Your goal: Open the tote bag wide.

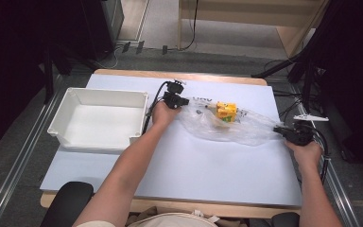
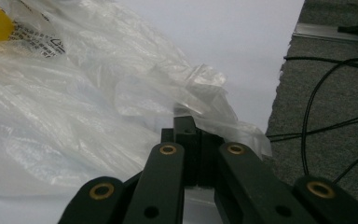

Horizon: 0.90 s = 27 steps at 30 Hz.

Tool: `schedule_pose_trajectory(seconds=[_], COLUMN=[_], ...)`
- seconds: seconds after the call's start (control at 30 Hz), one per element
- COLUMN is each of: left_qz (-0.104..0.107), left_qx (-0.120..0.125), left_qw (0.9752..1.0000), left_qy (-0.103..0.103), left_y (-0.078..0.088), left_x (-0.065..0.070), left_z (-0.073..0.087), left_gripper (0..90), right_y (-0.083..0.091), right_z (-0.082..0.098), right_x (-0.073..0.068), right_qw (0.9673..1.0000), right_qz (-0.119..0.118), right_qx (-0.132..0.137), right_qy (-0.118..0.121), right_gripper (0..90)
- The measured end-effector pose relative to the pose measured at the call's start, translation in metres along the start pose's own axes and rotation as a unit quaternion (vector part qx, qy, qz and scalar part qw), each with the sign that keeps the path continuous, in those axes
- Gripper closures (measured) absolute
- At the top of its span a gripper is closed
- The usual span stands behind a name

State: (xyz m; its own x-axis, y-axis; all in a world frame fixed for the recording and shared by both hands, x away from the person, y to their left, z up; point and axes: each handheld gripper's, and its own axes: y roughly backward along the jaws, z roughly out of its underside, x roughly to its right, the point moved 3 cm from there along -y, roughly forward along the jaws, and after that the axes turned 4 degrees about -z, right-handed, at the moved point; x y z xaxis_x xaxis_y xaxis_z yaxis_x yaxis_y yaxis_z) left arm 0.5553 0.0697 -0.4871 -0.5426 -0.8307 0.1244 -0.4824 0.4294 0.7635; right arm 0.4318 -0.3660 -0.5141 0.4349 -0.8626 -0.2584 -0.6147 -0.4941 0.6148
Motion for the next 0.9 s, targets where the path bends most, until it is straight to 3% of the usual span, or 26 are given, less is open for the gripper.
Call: schedule_pose_trajectory(seconds=[0.07, 0.2, 0.47, 0.6, 0.67, 0.77, 0.9], left_qz=[0.002, 0.003, 0.002, 0.0, -0.006, -0.011, 0.008], left_qx=[-0.001, 0.0, 0.001, -0.001, -0.006, -0.013, -0.01], left_qw=[1.0, 0.9999, 0.9999, 0.9997, 0.9995, 0.9997, 0.9999], left_qy=[0.005, 0.012, 0.015, 0.026, 0.032, 0.019, 0.01], left_y=[0.0, 0.0, 0.001, 0.001, 0.001, 0.002, 0.006], left_x=[-0.001, -0.002, -0.006, -0.007, -0.005, -0.002, 0.003], left_z=[0.0, 0.0, 0.001, 0.0, -0.001, -0.002, -0.005], left_gripper=[90.0, 90.0, 90.0, 90.0, 90.0, 90.0, 88.6], right_y=[0.001, 0.002, 0.005, 0.008, 0.007, 0.008, 0.009], right_z=[0.003, 0.002, 0.006, 0.006, 0.004, 0.002, -0.007], right_x=[0.001, 0.002, 0.007, 0.009, 0.007, 0.003, -0.007], right_qw=[0.9999, 0.9999, 0.9999, 0.9994, 0.9994, 0.9998, 0.9999], right_qz=[-0.002, -0.003, -0.001, 0.017, 0.012, 0.004, -0.008], right_qx=[0.012, 0.005, 0.015, 0.016, 0.009, 0.004, 0.006], right_qy=[0.002, -0.011, -0.008, -0.025, -0.032, -0.019, 0.008], right_gripper=[90.0, 90.0, 90.0, 90.0, 90.0, 90.0, 90.0])
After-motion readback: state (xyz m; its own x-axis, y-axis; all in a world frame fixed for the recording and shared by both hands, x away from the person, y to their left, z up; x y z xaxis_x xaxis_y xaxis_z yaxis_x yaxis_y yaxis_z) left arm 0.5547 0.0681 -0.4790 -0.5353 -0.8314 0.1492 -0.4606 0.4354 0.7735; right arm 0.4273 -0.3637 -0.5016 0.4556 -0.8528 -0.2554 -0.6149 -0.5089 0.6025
